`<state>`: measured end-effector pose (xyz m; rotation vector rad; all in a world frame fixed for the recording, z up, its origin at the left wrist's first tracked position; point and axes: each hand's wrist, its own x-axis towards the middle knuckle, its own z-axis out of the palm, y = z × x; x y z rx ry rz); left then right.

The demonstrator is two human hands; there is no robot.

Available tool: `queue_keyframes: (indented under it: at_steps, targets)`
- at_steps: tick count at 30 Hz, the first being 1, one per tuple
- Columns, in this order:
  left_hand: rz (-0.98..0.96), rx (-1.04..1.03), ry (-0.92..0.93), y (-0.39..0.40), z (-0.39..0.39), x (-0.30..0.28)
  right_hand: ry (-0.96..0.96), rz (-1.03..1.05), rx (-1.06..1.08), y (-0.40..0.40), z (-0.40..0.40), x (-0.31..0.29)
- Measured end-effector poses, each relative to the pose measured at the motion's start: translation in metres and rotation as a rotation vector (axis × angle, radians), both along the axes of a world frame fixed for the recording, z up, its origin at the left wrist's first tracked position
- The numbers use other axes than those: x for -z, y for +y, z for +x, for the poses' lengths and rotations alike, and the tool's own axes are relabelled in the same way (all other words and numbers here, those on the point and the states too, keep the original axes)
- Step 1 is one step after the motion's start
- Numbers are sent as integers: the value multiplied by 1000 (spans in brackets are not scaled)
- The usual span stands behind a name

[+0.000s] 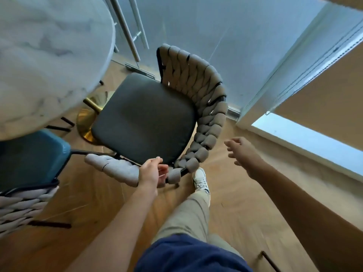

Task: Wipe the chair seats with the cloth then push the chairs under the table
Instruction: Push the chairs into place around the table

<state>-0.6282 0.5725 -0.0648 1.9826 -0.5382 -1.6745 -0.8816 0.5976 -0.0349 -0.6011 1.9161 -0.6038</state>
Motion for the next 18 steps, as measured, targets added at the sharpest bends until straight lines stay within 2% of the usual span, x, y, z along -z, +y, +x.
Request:
queue_keyframes:
  at_steps: [5,9,14,18]
  targets:
    - [10,-107,-8,-30,-22,16,56,80,-106,-69,-40,15]
    - [47,-160,-28,-37,-26,14,27,142,-137,-118,-60,27]
    - [129,-324,-35,-25,-21,20,-17,254,-162,-167,-75,47]
    - [191,-462,-112,0,-27,19,-90,337,-224,-199,-77,62]
